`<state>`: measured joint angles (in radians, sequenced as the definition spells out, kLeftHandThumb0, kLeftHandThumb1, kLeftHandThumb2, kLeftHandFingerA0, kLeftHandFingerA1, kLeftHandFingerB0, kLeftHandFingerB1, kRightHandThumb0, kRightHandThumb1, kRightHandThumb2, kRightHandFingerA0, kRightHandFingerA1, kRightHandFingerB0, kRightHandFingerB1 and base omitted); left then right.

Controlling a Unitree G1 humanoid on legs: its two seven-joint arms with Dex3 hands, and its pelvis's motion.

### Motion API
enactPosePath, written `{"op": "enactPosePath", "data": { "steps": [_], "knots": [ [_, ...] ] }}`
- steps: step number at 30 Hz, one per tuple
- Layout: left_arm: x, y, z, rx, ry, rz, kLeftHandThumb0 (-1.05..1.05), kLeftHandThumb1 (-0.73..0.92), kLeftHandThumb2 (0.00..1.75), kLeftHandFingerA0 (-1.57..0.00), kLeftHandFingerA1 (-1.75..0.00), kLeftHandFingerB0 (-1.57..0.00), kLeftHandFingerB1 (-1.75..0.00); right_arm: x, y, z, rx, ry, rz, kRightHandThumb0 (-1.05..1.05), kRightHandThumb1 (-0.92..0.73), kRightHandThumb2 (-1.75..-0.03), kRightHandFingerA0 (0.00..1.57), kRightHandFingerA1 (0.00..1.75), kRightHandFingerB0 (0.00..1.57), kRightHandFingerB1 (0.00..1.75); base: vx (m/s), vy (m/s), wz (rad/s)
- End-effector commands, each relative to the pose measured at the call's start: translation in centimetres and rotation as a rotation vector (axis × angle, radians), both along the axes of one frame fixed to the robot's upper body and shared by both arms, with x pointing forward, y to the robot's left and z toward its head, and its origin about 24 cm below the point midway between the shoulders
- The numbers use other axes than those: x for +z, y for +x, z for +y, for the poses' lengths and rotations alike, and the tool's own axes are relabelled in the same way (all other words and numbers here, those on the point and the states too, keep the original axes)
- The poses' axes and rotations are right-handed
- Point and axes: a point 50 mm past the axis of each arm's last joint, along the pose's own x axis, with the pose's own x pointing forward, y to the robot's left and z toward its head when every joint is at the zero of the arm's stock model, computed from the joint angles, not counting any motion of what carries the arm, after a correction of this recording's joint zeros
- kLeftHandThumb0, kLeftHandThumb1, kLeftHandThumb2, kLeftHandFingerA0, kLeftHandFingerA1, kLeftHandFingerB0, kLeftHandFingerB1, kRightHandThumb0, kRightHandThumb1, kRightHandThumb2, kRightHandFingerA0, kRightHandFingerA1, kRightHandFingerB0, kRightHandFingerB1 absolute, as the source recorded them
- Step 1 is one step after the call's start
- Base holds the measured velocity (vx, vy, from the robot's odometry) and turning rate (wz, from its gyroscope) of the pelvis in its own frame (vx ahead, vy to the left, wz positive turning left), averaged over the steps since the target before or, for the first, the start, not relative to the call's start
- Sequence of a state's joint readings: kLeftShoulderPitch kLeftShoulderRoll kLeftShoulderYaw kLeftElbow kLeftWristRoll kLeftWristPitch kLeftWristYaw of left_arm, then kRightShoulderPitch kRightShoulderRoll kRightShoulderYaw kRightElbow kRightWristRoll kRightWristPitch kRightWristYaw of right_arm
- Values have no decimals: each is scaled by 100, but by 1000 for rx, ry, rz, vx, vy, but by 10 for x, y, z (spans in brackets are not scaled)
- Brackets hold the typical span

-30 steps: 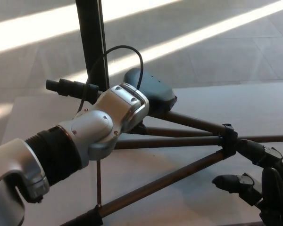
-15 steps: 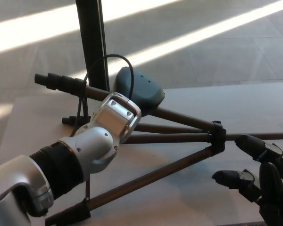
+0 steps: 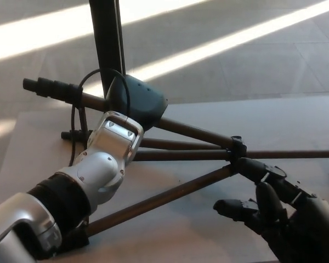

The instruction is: Use both hands of the robot to pick up the tripod lying in the middle of the desk and make it stand upright on the desk

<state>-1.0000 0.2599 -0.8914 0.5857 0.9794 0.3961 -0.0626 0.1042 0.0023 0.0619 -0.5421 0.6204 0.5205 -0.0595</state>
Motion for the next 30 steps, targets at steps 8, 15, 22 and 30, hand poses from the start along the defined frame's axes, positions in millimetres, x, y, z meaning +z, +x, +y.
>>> {"op": "enactPosePath", "data": {
  "steps": [8,15,22,30],
  "knots": [
    [43,6,-17,-22,-277,-49,-35,76,66,-78,-146,-71,-99,-42,40,52,13,-203,350,-49,-72,-61,60,89,58,58,0,0,0],
    [54,5,-32,-17,-359,-27,-39,76,62,-83,-160,-73,-113,-55,47,60,-23,-203,398,-49,-71,-60,60,101,59,64,0,0,0],
    [56,6,-24,-36,-365,-33,-29,69,67,-86,-140,-78,-85,-68,44,56,-78,-131,473,-54,-73,-62,42,96,43,59,0,0,0],
    [52,7,-19,-30,-318,-28,-26,67,66,-83,-138,-77,-84,-70,43,50,-128,-59,486,-58,-72,-61,37,92,43,61,0,0,0]
  ]
}}
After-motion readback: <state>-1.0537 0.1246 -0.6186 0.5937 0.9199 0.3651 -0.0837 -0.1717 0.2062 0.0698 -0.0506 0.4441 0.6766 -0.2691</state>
